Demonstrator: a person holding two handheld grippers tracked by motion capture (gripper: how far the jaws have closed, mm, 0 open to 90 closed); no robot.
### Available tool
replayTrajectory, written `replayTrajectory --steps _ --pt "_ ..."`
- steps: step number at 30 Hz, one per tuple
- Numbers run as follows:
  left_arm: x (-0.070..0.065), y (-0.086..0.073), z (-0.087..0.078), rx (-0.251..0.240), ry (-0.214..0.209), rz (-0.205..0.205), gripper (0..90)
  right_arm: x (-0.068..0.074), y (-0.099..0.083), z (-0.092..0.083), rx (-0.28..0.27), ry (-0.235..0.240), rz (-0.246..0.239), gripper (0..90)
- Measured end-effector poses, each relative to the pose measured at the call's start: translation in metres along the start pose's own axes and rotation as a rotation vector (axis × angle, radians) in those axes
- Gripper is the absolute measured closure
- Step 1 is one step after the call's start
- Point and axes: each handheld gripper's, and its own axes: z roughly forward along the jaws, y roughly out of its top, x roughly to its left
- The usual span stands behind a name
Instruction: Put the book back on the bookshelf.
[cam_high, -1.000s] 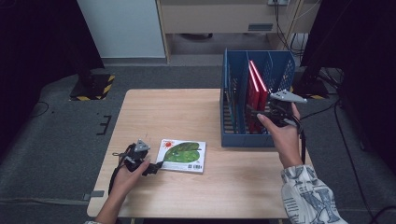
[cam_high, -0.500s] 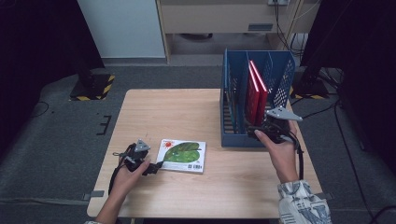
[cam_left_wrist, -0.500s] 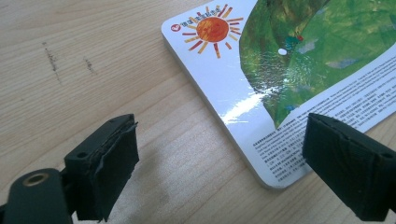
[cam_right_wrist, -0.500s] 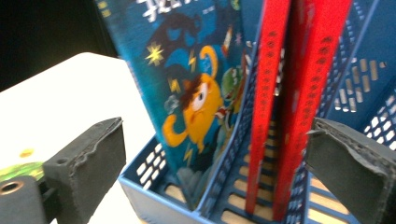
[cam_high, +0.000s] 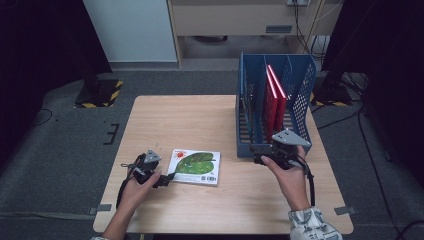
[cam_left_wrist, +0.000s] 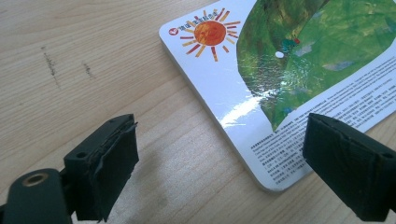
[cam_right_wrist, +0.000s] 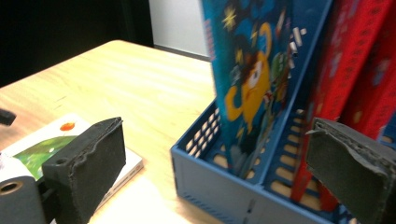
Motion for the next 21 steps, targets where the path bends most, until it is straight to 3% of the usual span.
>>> replayTrajectory --steps 5,21 --pt "-0.003 0.002 0.001 -0.017 -0.009 0.016 9.6 0.013 -0.009 0.003 0.037 0.014 -0.056 5.3" --pt "-0.005 0.004 -0.001 -0.06 -0.023 0.018 9.3 0.063 -0.029 0.015 0.105 0.133 -0.105 5.3"
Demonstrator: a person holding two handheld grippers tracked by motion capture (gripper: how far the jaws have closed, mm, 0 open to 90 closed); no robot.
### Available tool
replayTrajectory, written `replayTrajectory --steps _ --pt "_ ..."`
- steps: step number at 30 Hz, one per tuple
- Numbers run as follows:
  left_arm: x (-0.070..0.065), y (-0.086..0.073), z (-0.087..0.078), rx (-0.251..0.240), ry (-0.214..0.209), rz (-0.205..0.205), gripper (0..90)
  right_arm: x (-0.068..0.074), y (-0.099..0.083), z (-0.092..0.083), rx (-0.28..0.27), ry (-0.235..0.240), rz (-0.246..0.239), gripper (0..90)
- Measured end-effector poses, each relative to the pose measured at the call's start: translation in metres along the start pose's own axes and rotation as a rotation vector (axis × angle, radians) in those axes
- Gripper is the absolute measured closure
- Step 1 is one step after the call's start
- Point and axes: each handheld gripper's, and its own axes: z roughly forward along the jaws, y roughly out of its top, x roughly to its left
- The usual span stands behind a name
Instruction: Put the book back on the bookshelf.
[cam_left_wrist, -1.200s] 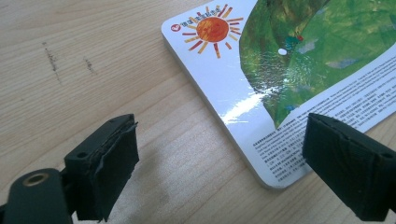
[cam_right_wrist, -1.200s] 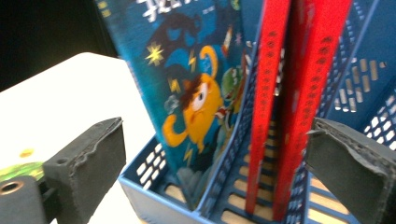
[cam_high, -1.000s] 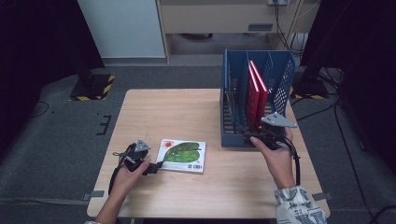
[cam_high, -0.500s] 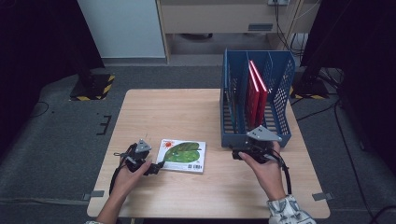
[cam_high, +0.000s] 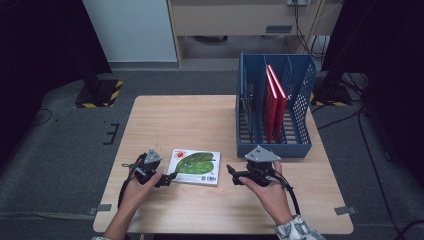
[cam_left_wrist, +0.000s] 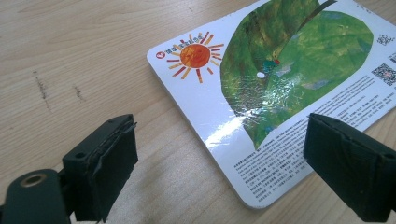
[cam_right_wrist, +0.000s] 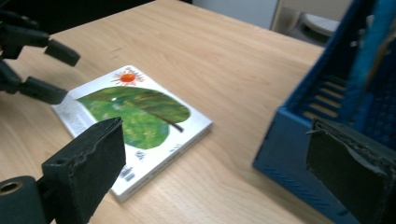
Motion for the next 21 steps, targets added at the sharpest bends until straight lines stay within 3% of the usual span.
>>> replayTrajectory --steps 14,21 --pt "0.0 0.002 -0.001 -0.033 -0.017 -0.015 9.4 0.027 -0.012 0.025 0.079 0.082 -0.02 6.4" --pt "0.0 0.005 0.001 -0.053 -0.027 -0.017 9.5 0.035 -0.021 0.042 0.119 0.135 0.009 10.9"
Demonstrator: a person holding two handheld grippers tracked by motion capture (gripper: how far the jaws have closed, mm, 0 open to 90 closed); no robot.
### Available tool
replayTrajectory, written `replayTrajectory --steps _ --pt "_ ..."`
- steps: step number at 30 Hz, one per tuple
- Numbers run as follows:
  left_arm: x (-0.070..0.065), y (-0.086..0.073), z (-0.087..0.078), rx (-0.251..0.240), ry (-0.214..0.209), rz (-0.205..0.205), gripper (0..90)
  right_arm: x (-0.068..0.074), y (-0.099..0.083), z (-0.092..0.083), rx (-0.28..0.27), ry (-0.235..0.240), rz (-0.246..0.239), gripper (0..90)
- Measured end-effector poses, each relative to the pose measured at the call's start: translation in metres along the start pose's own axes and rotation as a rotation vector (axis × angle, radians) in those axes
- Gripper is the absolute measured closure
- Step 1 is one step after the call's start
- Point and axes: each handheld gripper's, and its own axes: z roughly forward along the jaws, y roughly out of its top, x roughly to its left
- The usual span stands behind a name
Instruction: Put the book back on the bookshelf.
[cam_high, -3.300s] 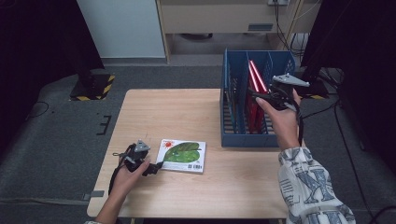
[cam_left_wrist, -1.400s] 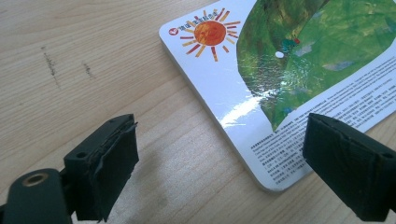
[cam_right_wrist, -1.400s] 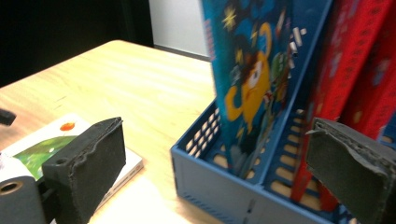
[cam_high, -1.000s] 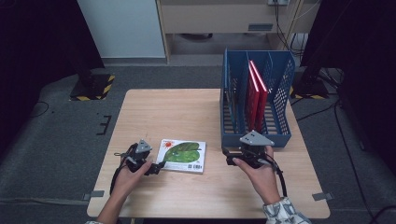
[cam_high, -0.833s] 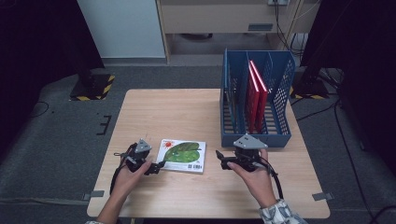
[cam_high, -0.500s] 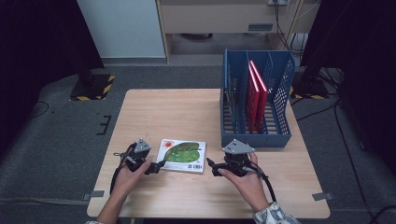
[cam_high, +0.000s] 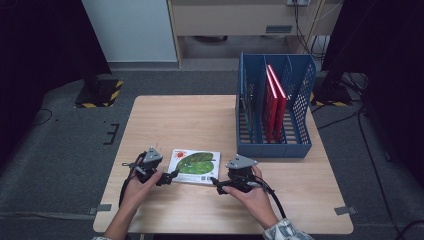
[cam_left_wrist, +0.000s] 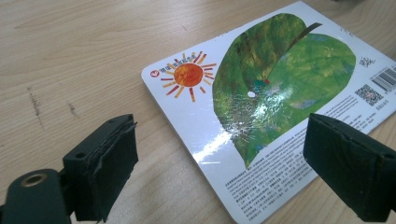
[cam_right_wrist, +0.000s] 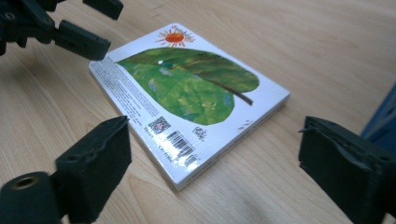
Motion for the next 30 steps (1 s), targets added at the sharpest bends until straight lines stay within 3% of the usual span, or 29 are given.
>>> replayTrajectory --steps 5,14,18,22,30 --pt "0.002 0.002 0.007 -0.017 -0.006 -0.027 10.0 0.003 -0.004 0.017 0.039 0.032 0.02 12.2" --pt "0.003 -0.001 0.019 0.021 -0.05 -0.041 13.8 0.01 -0.012 0.036 0.113 0.066 0.009 11.5" --pt "0.002 -0.003 0.027 0.056 -0.068 -0.041 15.1 0.008 -0.015 0.044 0.129 0.069 0.023 12.5" --pt "0.001 -0.003 0.029 0.056 -0.084 -0.053 13.3 0.006 -0.015 0.048 0.138 0.074 0.028 13.3" --pt "-0.003 -0.005 0.026 0.063 -0.094 -0.041 13.5 0.005 -0.017 0.052 0.148 0.074 0.027 12.9"
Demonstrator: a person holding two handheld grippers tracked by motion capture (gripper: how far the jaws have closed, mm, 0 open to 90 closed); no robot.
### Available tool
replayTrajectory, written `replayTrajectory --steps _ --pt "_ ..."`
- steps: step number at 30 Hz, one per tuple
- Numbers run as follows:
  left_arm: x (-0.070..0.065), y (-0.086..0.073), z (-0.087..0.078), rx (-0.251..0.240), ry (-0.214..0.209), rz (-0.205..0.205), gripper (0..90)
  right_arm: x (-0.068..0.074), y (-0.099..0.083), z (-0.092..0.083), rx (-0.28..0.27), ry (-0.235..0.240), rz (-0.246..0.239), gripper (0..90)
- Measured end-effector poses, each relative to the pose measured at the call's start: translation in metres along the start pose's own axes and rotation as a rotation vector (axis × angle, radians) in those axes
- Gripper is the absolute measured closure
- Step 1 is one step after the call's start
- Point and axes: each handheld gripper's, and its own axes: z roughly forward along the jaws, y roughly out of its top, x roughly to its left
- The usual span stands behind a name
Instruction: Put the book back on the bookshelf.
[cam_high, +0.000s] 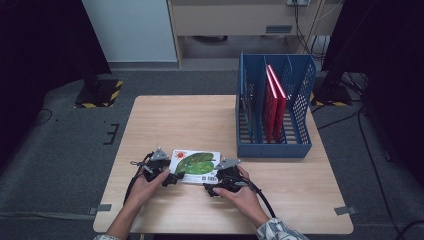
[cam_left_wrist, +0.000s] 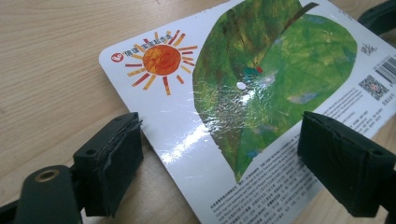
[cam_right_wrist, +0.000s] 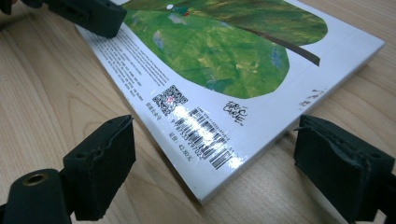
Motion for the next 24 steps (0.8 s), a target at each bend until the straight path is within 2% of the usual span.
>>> replayTrajectory --steps 6,9,14,19,24 --pt "-0.01 -0.003 -0.001 0.004 -0.007 0.008 13.7 -0.006 -0.004 -0.007 -0.002 0.007 0.01 18.7" --pt "-0.015 -0.004 -0.003 0.013 -0.013 0.018 13.6 -0.004 -0.008 -0.012 0.003 0.004 0.002 19.2" --pt "-0.027 -0.008 -0.006 0.027 -0.032 0.034 13.8 0.0 -0.018 -0.023 0.003 0.025 0.016 20.7" --pt "-0.04 -0.012 -0.008 0.034 -0.035 0.04 13.5 0.006 -0.028 -0.033 0.016 0.015 -0.002 19.3" --pt "-0.046 -0.015 -0.01 0.037 -0.034 0.045 13.4 0.004 -0.028 -0.033 0.018 0.005 -0.007 16.3"
